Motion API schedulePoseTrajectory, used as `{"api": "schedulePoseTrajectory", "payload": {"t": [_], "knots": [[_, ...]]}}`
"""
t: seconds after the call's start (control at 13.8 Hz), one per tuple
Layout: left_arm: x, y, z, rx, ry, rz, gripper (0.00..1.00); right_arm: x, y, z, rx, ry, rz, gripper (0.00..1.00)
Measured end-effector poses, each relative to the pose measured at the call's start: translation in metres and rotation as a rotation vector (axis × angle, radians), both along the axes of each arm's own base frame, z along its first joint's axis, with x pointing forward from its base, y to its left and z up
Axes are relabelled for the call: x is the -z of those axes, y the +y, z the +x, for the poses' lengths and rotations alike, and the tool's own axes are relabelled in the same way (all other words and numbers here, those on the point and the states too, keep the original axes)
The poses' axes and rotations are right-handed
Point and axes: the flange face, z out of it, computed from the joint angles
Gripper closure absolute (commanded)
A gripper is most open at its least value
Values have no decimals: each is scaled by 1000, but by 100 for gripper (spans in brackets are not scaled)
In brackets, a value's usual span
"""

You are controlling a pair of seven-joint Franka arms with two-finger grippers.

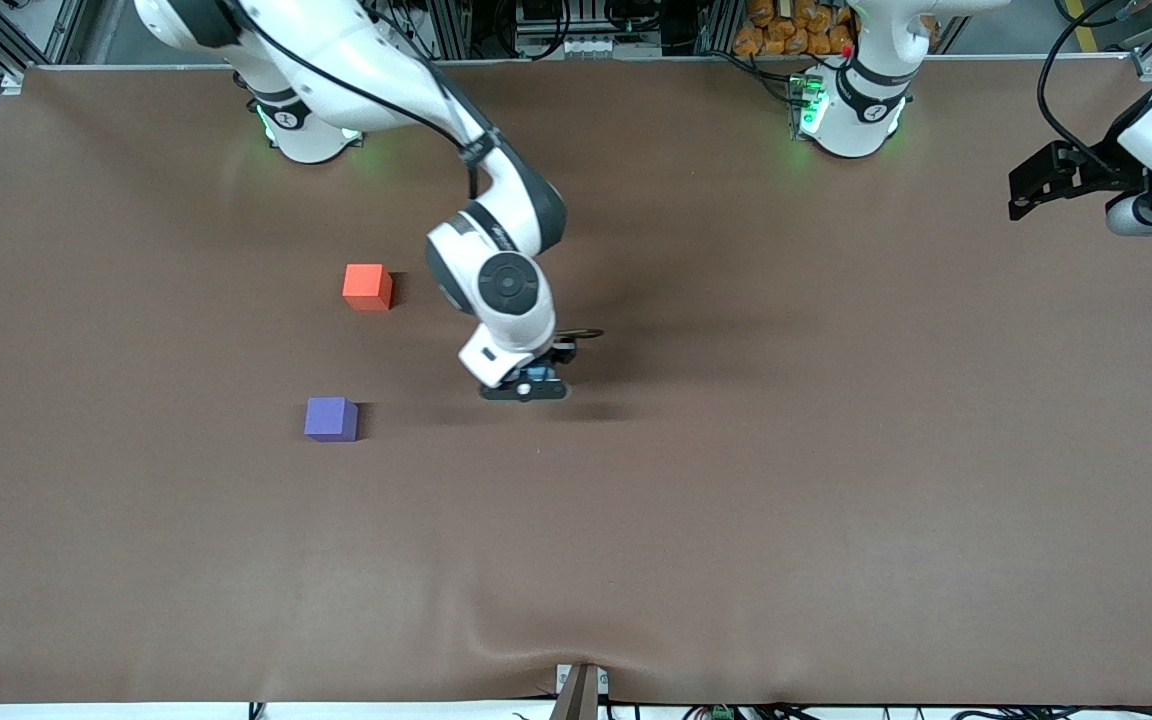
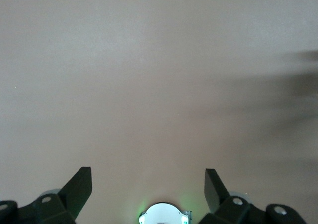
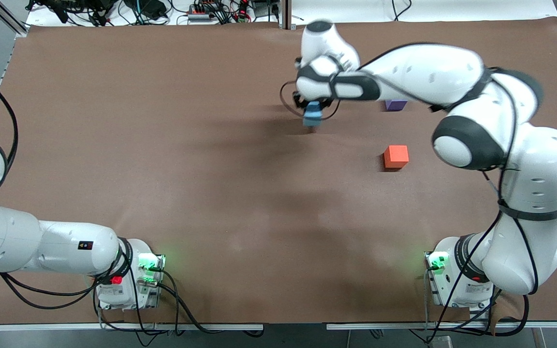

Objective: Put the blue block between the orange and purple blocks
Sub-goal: 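Carry the blue block with the right gripper toward the orange block, then lower the blue block between orange and purple blocks, open the right gripper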

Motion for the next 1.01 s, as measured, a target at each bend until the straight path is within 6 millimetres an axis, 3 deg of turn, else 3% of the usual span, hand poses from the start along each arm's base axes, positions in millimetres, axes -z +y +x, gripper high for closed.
{"api": "schedulePoseTrajectory", "payload": {"t": [0.07, 0.22, 0.36, 0.43, 0.58, 0.72, 1.01], "knots": [[2, 1, 1, -1, 4, 0, 0, -33, -25, 11, 6, 16, -9, 100], [6, 4, 4, -8, 11, 1, 0, -90, -100, 26, -19, 43, -1, 100], [7, 5, 4, -9, 13, 1, 0, -104, -176, 21, 2, 58, 8, 100], [7, 4, 4, -6, 13, 0, 0, -96, -205, 11, 12, 53, 15, 100], [6, 4, 4, 2, 13, 0, 0, -66, -243, -16, 22, 37, 25, 100], [6, 4, 4, 6, 13, -1, 0, -38, -266, -36, 31, 33, 26, 100], [6, 3, 4, 7, 12, -1, 0, -8, -301, -43, 32, -3, 40, 100]]}}
